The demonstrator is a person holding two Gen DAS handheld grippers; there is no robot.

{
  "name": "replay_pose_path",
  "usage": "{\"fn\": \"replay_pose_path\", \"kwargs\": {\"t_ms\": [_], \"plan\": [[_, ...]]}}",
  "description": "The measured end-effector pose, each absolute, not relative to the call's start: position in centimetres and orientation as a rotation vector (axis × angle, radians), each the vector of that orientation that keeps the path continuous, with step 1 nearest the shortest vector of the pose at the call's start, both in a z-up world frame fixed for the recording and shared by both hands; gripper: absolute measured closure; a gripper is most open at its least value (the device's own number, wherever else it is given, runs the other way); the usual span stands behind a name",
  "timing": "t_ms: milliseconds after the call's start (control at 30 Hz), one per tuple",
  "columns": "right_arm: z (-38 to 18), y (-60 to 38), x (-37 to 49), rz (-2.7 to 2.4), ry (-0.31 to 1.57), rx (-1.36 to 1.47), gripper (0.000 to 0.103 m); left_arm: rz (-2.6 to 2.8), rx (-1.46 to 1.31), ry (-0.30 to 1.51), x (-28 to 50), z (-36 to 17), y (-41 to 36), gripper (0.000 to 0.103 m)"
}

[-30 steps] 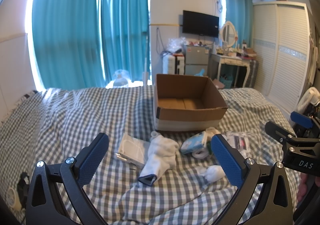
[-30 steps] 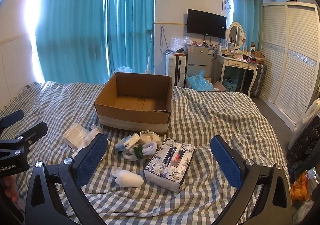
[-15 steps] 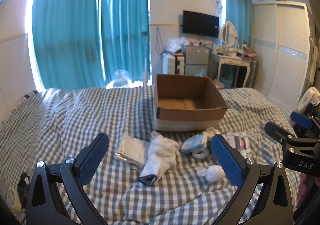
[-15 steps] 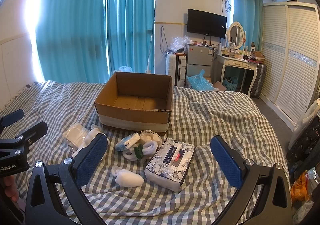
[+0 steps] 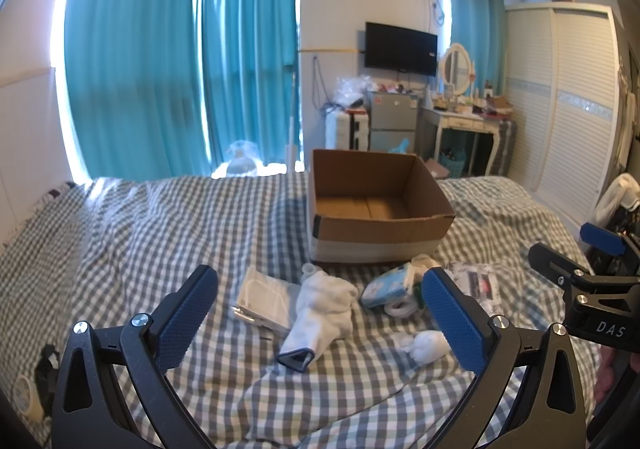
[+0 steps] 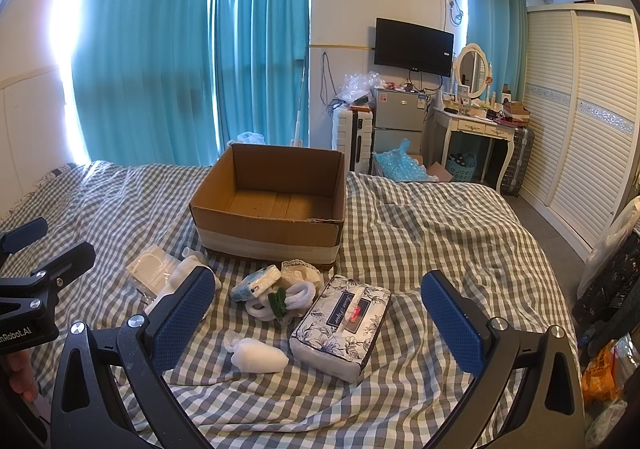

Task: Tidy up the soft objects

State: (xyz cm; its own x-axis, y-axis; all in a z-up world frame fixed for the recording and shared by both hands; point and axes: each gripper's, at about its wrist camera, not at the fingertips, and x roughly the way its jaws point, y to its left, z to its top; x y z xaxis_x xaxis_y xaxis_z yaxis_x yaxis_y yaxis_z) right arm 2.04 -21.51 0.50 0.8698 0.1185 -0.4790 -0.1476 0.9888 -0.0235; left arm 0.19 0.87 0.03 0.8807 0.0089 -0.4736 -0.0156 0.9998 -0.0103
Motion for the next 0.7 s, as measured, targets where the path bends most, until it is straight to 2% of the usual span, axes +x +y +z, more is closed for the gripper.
{"fn": "replay_pose_path", "kwargs": {"t_ms": [500,700], "plan": [[-0.5,-22.1,2.6,0.118,0.512,-0.057,0.0,0.014,-0.026,0.476,0.3,0.7,1.5,0.0],[-3.3,-23.1,5.3,0.077,0.645,-0.044,0.0,0.022,-0.046,0.511,1.3,-0.6,2.1,0.0]]}}
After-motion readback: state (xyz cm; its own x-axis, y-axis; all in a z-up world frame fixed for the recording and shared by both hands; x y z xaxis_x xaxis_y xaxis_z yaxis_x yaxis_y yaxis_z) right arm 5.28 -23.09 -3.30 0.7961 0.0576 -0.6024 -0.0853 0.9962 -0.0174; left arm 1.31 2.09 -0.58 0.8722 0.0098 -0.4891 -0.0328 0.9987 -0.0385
